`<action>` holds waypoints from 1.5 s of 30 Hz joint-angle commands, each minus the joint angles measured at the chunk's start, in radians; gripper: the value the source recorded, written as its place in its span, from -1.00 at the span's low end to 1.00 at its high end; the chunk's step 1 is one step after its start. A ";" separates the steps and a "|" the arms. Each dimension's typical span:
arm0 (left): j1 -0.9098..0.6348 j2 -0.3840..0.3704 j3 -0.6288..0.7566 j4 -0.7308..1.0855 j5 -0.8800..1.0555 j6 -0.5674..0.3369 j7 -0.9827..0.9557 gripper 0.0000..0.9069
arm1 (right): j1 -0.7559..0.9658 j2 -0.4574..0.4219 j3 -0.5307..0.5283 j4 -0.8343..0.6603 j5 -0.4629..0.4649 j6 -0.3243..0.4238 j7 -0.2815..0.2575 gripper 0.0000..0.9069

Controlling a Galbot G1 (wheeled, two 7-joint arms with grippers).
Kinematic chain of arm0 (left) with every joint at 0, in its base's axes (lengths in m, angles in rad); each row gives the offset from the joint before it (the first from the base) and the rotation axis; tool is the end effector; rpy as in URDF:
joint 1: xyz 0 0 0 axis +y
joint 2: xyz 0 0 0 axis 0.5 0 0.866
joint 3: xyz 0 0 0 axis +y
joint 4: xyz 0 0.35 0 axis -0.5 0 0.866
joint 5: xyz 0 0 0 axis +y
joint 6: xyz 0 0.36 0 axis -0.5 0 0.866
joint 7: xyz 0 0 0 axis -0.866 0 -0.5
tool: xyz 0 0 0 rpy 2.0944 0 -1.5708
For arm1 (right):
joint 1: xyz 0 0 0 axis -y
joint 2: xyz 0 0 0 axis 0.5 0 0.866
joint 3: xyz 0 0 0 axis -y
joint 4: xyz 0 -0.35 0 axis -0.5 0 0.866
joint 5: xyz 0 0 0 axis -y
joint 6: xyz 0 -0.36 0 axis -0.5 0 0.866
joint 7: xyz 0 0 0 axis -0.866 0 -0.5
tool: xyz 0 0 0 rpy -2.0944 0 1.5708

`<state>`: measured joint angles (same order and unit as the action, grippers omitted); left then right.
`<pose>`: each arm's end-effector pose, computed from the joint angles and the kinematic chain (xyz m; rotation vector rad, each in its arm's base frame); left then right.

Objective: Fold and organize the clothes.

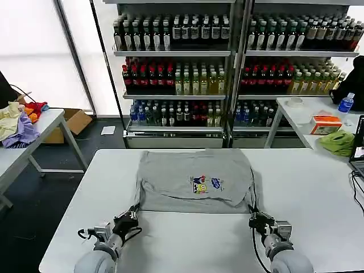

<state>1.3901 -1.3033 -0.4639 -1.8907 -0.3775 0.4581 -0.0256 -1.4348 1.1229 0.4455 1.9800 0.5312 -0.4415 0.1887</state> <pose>0.2427 0.0429 -0.3348 -0.1884 -2.6169 0.1389 0.2302 -0.0663 -0.3073 0.1076 -2.6350 -0.0593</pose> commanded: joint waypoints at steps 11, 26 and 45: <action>0.516 -0.085 -0.163 -0.386 0.243 -0.008 0.098 -0.91 | -0.440 0.019 0.026 0.303 -0.106 0.036 -0.037 -1.00; 0.474 -0.026 -0.320 -0.467 0.099 0.096 0.111 1.00 | -0.354 0.007 0.131 0.347 -0.010 0.005 -0.035 1.00; -0.086 0.351 -0.197 -0.020 -0.174 0.062 0.173 1.00 | 0.595 -0.200 -0.031 -0.304 0.093 -0.058 -0.388 1.00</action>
<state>1.6244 -1.1559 -0.7570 -2.1906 -0.3968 0.5267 0.1181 -1.3165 0.9919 0.5540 2.0297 0.5904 -0.4696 -0.0047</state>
